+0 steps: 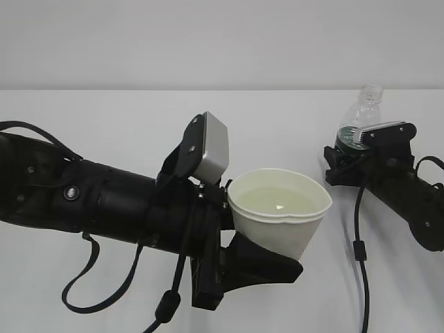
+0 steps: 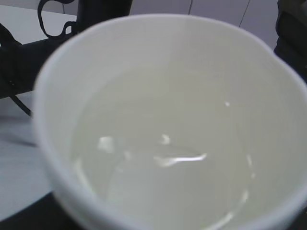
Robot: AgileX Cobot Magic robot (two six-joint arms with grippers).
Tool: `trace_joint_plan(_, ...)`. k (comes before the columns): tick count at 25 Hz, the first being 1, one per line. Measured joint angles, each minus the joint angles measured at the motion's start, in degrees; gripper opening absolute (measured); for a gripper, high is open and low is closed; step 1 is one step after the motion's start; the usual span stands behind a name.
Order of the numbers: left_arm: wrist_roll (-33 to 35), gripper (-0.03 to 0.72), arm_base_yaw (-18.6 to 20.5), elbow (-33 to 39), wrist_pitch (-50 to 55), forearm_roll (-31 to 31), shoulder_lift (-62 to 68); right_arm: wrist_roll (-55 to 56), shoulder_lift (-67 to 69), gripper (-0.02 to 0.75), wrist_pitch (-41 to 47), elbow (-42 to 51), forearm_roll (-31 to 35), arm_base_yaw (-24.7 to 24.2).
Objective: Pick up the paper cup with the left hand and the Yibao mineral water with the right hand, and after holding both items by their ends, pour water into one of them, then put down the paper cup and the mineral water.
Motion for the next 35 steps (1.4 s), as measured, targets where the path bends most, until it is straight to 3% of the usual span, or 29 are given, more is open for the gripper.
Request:
trace_joint_plan(6,0.0,0.430,0.0,0.0,0.0,0.0,0.0,0.5,0.0,0.595,0.0,0.0,-0.1,0.0)
trace_joint_plan(35,0.0,0.430,0.0,0.0,1.0,0.0,0.0,2.0,-3.7,0.594,-3.7,8.5,2.0,0.0)
